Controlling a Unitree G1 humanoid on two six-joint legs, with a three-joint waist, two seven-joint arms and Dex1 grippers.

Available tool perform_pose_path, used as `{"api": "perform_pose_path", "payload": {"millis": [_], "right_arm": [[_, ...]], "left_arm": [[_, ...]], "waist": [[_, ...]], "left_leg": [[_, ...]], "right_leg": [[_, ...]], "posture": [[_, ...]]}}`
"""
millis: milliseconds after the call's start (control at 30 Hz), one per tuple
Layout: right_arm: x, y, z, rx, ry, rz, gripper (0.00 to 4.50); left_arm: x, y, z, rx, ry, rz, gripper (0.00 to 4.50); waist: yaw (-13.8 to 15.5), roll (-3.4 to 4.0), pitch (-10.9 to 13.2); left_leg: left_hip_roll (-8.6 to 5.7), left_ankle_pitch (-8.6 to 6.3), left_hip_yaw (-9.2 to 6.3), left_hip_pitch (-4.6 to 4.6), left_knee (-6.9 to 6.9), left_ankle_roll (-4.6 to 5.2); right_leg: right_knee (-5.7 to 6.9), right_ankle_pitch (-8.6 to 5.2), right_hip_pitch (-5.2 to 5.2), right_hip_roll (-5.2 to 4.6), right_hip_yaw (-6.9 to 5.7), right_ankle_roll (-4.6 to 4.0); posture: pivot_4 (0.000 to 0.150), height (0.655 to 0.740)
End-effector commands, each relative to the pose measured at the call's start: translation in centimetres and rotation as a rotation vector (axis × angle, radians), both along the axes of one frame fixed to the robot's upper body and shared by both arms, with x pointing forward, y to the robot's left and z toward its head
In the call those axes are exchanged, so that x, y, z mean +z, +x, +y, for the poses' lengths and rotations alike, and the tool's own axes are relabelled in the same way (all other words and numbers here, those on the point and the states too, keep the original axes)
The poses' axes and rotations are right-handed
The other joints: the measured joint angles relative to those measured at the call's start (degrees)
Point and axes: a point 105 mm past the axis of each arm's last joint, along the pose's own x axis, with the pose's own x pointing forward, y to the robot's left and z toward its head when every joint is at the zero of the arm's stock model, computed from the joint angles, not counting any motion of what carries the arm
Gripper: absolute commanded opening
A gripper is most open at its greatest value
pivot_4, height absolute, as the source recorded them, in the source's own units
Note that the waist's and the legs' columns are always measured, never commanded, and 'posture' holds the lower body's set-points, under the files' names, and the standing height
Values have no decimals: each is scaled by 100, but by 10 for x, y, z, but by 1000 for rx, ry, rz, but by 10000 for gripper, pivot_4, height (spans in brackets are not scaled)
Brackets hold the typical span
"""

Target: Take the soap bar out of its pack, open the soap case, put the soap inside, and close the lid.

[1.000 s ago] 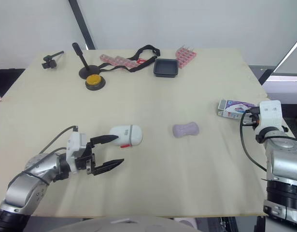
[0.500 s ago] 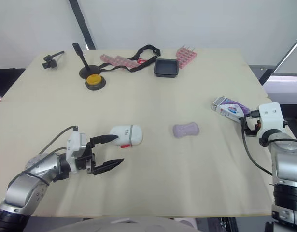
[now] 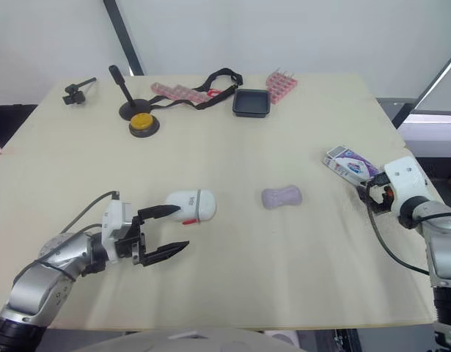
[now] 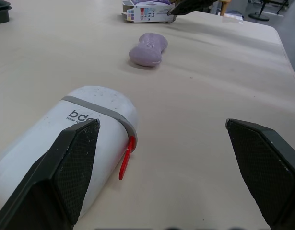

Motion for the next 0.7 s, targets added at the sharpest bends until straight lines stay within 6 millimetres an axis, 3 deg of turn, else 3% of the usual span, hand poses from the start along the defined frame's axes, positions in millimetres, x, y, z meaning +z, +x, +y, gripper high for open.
{"api": "perform_pose_path", "payload": {"millis": [33,167,367,500,700], "right_arm": [[46,4,7,163,24,-209,44743],[73,-6,45,468,150,-291,44743],[57,-41,103,869,243,-148,44743],[35,-60,120,1013,226,-63,44743],[18,-76,123,1067,248,-28,44743]], "left_arm": [[7,2,-1,-7,-5,-29,45000],[9,6,1,-4,3,-42,45000],[10,16,6,-52,70,-88,45000],[11,27,10,-88,124,-123,45000],[14,45,15,-152,201,-142,45000]], "waist": [[-1,-1,0],[-8,-1,0],[17,-5,-1],[42,-5,-1],[56,-5,-2]], "left_leg": [[0,0,0,0,0,1],[1,0,0,-1,1,4],[3,1,-2,-5,3,10],[2,-1,-3,-7,10,15],[2,-3,-3,-15,20,22]], "right_leg": [[0,-1,0,-8,0,-1],[3,-1,0,-13,-3,-3],[2,-2,0,-12,-21,-3],[2,-2,0,-17,-25,-4],[6,-2,-5,-20,-26,-5]], "posture": [[1500,7291],[1500,7291],[1500,7291],[1500,7291],[1500,7291]]}}
